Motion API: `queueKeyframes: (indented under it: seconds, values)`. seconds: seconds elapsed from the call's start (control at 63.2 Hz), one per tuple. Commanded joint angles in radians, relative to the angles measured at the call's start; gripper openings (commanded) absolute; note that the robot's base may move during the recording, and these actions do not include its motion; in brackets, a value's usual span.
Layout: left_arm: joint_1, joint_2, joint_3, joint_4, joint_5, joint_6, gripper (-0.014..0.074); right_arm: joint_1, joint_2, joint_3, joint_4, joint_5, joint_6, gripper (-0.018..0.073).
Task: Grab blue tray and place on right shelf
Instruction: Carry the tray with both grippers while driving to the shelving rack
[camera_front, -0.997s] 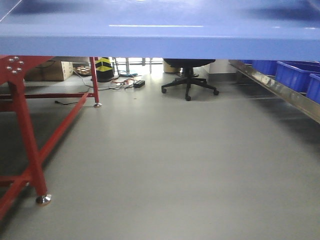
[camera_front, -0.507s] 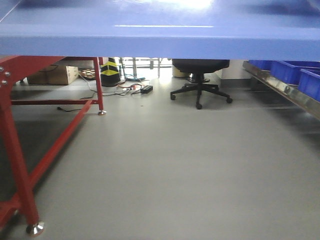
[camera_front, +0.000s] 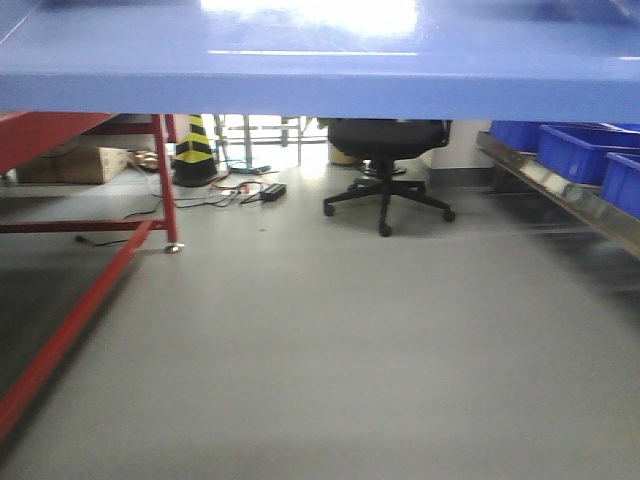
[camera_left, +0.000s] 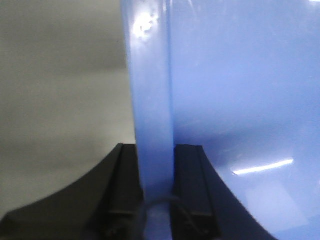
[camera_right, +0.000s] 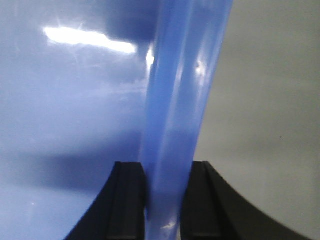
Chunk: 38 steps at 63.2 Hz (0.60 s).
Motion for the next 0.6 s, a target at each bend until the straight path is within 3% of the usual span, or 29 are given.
queueKeyframes:
  seconds: [0.0, 0.586]
  values:
    - [-0.011, -0.030, -0.027, -0.034, 0.079, 0.029, -0.0048, -0.001, -0.027, -0.036, -0.014, -0.056, -0.041, 0.0057]
    - [-0.011, -0.030, -0.027, -0.038, 0.079, 0.029, -0.0048, -0.001, -0.027, -0.036, -0.013, -0.056, -0.041, 0.0057]
